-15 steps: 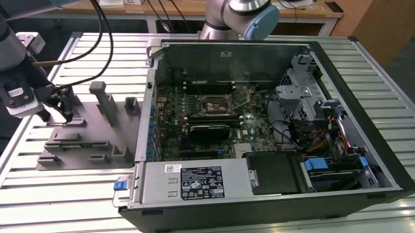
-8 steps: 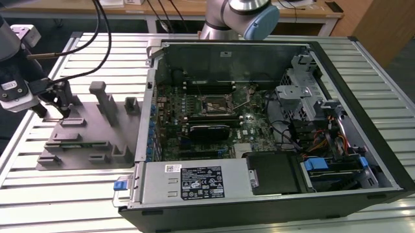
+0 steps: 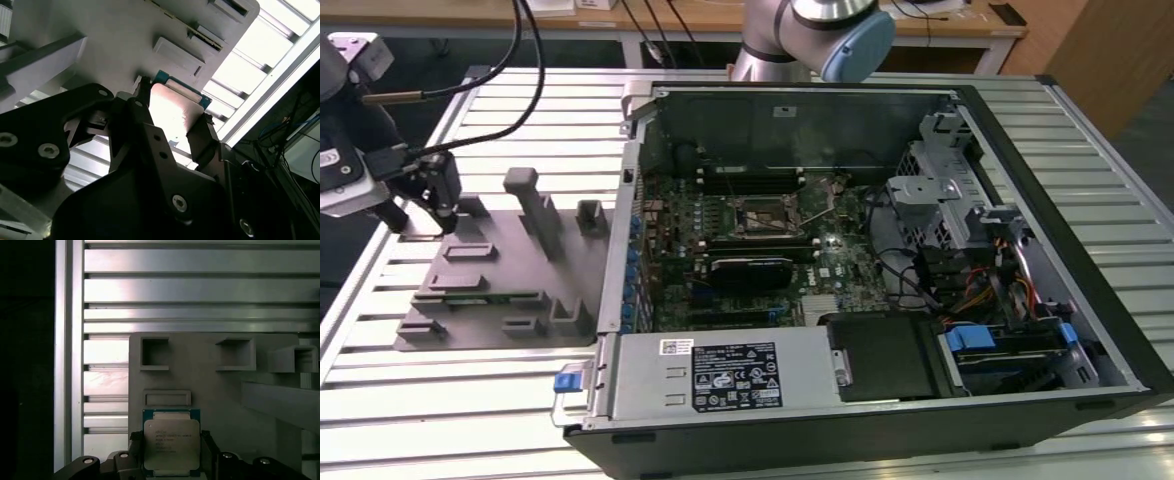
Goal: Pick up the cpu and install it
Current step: 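Pick up the cpu and move it towards the insertion slot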
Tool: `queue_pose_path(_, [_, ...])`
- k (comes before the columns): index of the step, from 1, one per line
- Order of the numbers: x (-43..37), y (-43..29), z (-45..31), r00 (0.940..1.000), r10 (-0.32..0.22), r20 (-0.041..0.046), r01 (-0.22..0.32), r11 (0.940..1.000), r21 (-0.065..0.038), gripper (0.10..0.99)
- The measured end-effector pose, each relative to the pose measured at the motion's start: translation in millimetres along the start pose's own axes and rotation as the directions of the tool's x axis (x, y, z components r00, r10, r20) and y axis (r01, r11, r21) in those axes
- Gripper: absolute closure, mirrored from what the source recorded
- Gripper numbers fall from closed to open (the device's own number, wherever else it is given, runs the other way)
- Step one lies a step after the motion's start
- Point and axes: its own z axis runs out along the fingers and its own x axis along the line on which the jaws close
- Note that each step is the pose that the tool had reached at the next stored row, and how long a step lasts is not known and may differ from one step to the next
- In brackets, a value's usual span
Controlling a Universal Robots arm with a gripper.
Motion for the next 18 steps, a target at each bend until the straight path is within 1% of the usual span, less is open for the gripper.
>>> queue_pose_path(18, [-0.6,1.4,-28.1,1.0,0.0,0.0,0.0,1.0,0.0,0.545])
